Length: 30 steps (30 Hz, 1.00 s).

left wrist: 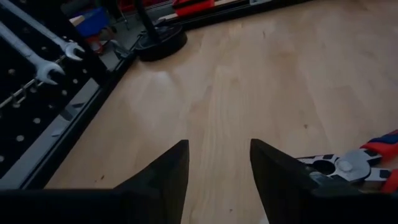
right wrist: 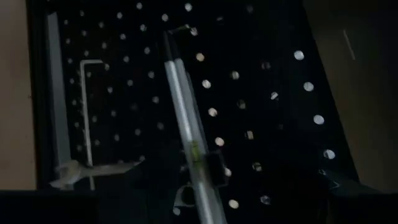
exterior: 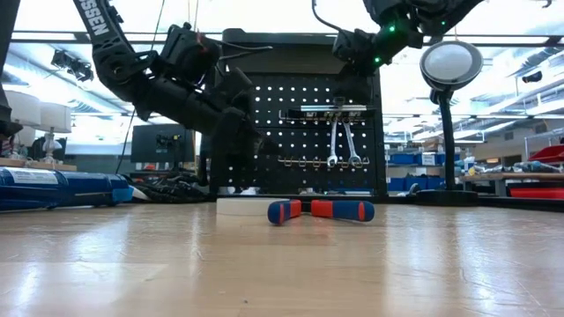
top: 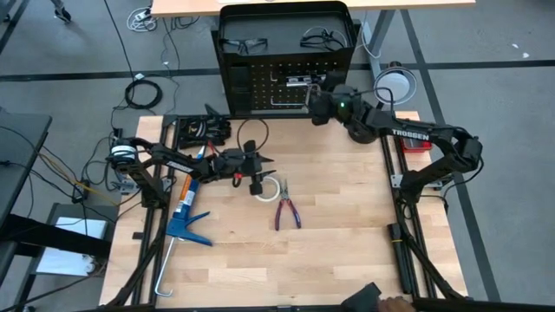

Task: Hang tools onto peg board
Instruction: Remove the black power balance handle from the black peg board

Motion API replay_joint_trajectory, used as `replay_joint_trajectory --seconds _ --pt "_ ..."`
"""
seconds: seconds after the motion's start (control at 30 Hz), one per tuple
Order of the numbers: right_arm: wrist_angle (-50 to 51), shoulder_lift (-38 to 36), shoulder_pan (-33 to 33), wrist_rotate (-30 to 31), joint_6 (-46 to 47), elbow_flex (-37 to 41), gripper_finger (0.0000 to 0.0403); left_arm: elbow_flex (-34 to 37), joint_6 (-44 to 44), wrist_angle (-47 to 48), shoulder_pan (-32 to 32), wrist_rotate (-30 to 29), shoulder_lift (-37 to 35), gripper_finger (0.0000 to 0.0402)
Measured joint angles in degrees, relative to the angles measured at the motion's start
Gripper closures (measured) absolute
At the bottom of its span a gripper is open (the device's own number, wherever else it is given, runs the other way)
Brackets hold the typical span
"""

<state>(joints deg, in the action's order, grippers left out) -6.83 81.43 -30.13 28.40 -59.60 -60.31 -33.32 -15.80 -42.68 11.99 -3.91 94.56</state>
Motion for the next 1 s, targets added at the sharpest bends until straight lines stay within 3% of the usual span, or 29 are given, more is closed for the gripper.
replay_joint_trajectory --seconds 0.33,0.57,0.83,1.0 --pt "6.79 0.0 -2.84 -4.01 -7.76 -2.65 0.0176 1.83 -0.32 -4.1 0.07 -0.76 0.0 0.023" --pt "6.92 0.08 -4.26 -4.36 -6.74 -2.65 0.0176 1.85 -0.24 -6.3 0.07 -0.72 0.0 0.023" --pt "8.3 8.68 2.07 0.65 -5.1 -10.86 0.0176 1.85 -0.05 -7.11 0.07 -0.75 0.04 0.023" --pt "11.68 9.22 -0.21 0.02 -3.56 -11.9 0.0176 1.85 0.94 -5.6 0.07 -0.93 0.04 0.023"
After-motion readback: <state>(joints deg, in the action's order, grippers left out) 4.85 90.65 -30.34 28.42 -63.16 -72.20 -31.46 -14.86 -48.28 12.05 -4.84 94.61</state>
